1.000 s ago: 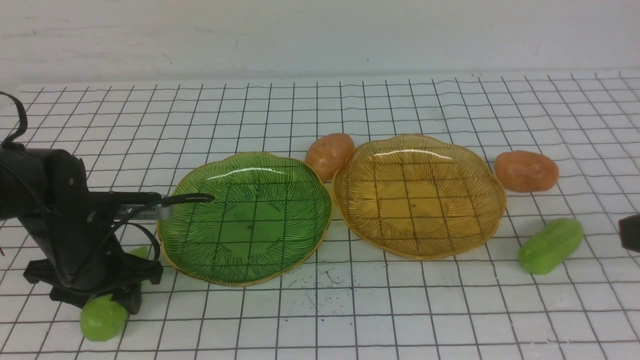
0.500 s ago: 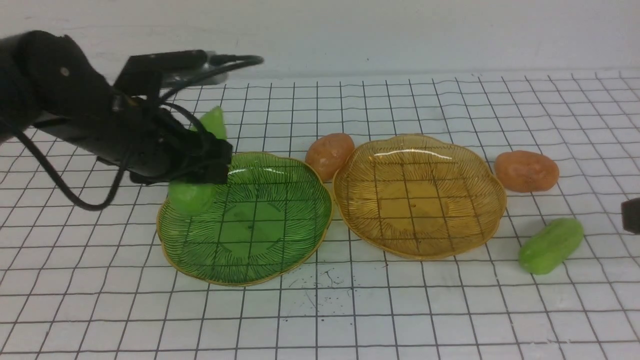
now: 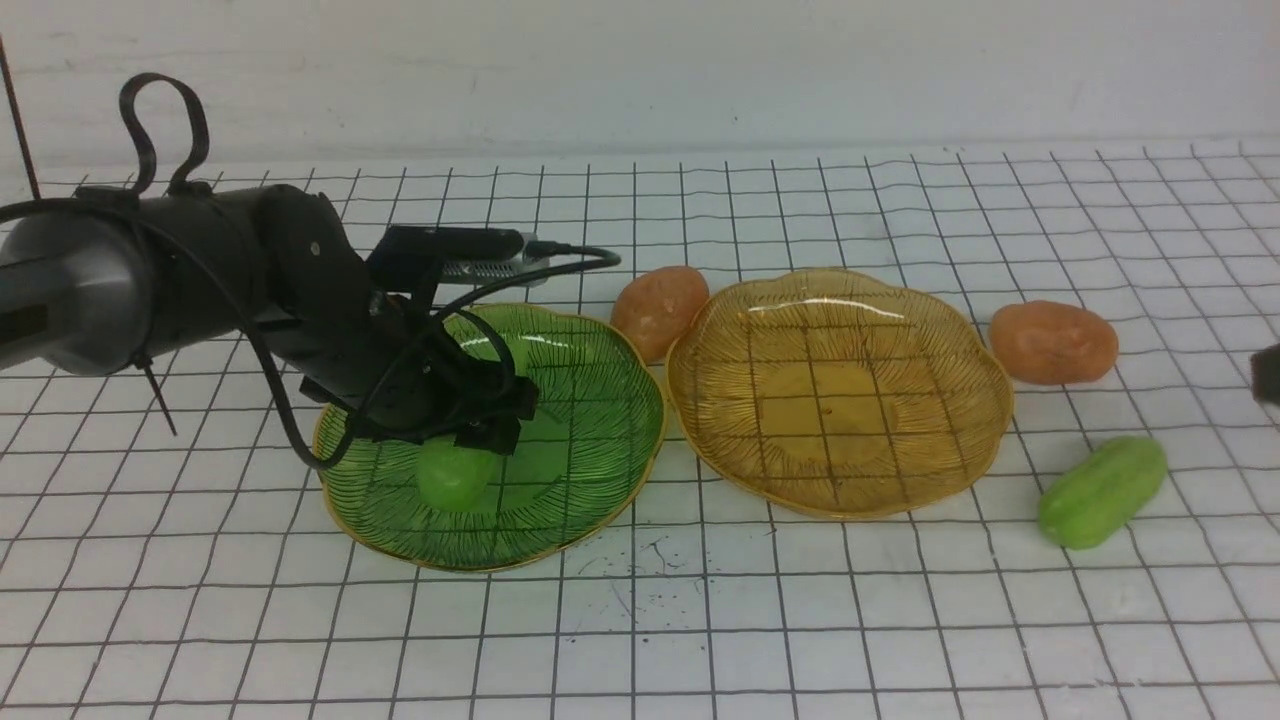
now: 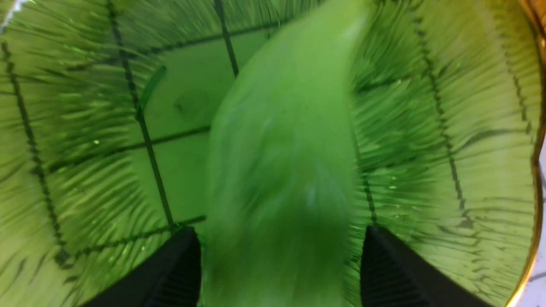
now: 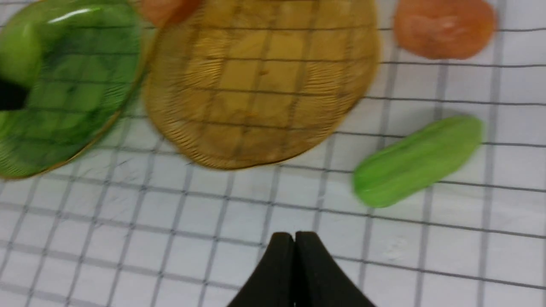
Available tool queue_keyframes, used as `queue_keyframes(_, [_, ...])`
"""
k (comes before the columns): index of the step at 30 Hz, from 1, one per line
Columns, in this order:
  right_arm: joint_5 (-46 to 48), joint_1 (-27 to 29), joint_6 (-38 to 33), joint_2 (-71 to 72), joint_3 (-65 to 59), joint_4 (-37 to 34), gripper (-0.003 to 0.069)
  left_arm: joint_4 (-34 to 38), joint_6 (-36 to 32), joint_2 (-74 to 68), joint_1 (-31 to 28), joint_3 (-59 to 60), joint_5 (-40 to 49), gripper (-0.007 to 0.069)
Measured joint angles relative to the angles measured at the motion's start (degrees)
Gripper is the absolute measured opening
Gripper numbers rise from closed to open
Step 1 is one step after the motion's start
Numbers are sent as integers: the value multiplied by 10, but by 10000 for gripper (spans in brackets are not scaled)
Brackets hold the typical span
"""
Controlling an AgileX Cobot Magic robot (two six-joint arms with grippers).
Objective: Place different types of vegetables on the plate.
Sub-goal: 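Put the green cucumber next to the left plate into that plate, then put the potato onto the plate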
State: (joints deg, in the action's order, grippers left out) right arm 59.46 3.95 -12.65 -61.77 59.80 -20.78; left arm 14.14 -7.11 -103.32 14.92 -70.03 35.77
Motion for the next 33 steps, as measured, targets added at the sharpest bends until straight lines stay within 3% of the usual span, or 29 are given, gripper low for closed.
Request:
queue_keyframes(8, [68,89,-11,-153,160,10,-15,0,1,9,0,0,19,457])
queue_keyframes(12, [71,103,-33,-255,249,7,9,0,3,29,0,0,44,388])
queue_keyframes(16, [71,91,-90,-382,345,-29,120,-1,3,82,0,0,82,130])
queue_keyframes(17, [71,90,-94,-393,349,-29,127,-1,3,82,0,0,85,117])
queue_keyframes(18, [71,79,-122,-435,376,-37,195,-1,3,108,0,0,99,46])
queue_keyframes(19, [71,71,-138,-460,392,-38,253,-1,3,125,0,0,111,22])
queue_keyframes(23, [65,39,-183,-552,445,-25,462,-2,1,187,0,0,156,-7])
queue_keyframes(24, [63,36,-183,-556,449,-23,472,-2,1,190,0,0,158,-7])
queue_keyframes(27, [60,13,-185,-616,488,20,615,-15,1,222,0,0,207,-8])
queue_keyframes(33, [62,-23,-189,-660,527,147,689,-42,2,244,0,0,241,-8])
